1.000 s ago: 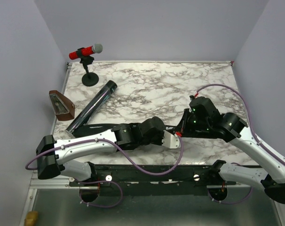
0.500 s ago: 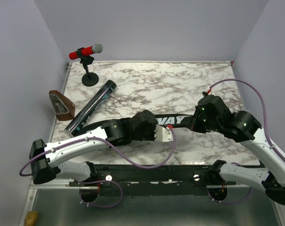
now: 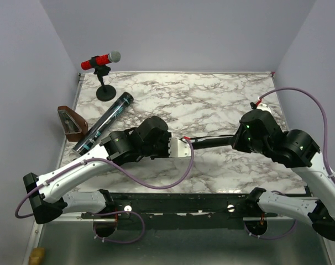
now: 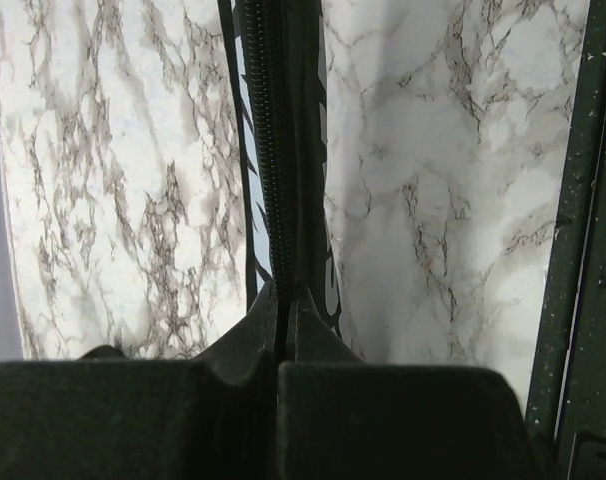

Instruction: Pack up the badminton gear

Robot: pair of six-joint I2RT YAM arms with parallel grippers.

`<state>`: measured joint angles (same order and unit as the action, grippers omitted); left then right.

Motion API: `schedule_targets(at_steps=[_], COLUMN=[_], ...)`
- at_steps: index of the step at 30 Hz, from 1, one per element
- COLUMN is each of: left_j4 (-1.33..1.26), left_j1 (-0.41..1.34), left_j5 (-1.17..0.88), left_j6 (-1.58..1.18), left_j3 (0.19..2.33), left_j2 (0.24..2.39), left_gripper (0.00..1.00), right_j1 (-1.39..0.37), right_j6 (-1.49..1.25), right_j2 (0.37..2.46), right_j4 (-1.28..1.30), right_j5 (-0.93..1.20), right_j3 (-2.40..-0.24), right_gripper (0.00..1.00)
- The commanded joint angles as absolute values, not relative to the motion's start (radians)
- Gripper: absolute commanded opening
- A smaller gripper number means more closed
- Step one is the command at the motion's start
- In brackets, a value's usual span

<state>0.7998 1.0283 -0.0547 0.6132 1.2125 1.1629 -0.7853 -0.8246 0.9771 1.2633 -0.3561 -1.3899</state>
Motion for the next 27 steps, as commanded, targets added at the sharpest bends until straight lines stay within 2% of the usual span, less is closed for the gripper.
schedule_targets(at_steps=[1, 11, 27], left_j4=[0.913, 0.933, 0.96], left_j1=[1.012, 1.012, 1.012], left_j5=[-0.118, -0.149, -0.17], left_j6=[0.641, 0.627, 0.609], left_j3=[1.275, 1.302, 1.399], left_j2=[1.105, 1.072, 1.087], left_gripper=[0.0, 0.0, 0.0], right_j1=[-0.782, -0.782, -0.782], right_j6=[-0.805, -0.819, -0.876], right_j2=[0.988, 0.979, 0.996], right_j4=[1.328, 1.42, 1.387], right_j5=[-0.491, -0.63, -0.681], right_j3=[-1.443, -1.496, -1.31], right_gripper=[0.01, 0.0, 0.01])
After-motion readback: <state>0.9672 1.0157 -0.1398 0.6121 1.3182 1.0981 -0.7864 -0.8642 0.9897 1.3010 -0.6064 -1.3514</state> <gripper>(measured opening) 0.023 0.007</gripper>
